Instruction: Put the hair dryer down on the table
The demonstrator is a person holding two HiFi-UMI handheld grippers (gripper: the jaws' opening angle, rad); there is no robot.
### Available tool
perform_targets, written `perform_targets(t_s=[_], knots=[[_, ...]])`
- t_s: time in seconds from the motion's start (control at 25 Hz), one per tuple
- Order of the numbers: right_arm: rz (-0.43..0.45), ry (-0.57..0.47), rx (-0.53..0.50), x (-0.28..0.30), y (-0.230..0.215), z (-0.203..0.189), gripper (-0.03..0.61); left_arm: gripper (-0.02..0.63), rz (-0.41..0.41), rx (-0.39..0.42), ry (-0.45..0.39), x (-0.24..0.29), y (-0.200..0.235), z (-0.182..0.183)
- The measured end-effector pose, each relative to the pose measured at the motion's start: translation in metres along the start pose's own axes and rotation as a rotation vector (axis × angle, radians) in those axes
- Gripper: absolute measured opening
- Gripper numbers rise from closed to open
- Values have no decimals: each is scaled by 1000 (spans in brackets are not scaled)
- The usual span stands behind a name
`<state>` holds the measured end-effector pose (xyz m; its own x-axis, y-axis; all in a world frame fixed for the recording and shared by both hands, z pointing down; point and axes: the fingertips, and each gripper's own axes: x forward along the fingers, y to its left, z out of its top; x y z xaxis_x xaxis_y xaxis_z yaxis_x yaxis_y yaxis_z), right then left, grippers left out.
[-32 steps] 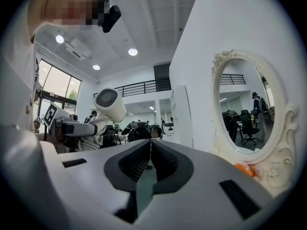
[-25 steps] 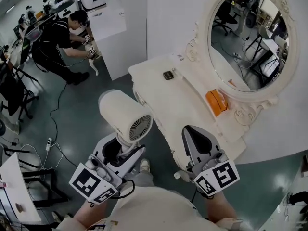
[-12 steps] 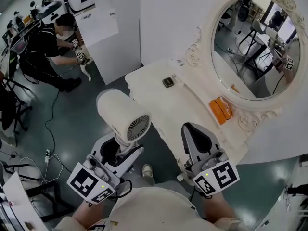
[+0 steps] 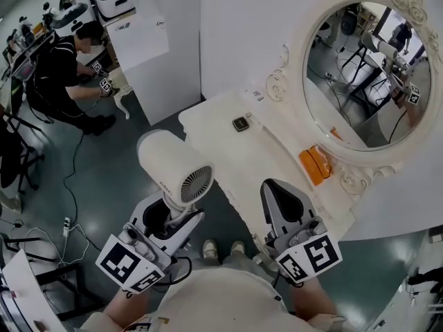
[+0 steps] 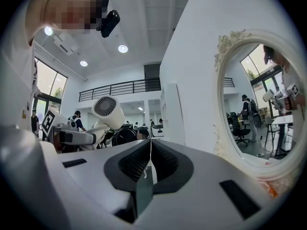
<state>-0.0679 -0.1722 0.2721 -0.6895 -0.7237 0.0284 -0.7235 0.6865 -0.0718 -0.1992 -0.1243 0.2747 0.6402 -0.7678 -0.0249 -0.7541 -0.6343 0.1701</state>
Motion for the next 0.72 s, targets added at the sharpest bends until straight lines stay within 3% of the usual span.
perform_targets(t_s=[0.28,0.52,0.72], knots=[[45,15,22,-13,-7,1,21,230,39,-13,-3,6,-13,-2],[50,3,63,-21,-21,1,21,229,43,29,0,20,-24,-2],[68,16,65,-28,-29,-3,21,229,49,-5,-6,27,-34,-6]])
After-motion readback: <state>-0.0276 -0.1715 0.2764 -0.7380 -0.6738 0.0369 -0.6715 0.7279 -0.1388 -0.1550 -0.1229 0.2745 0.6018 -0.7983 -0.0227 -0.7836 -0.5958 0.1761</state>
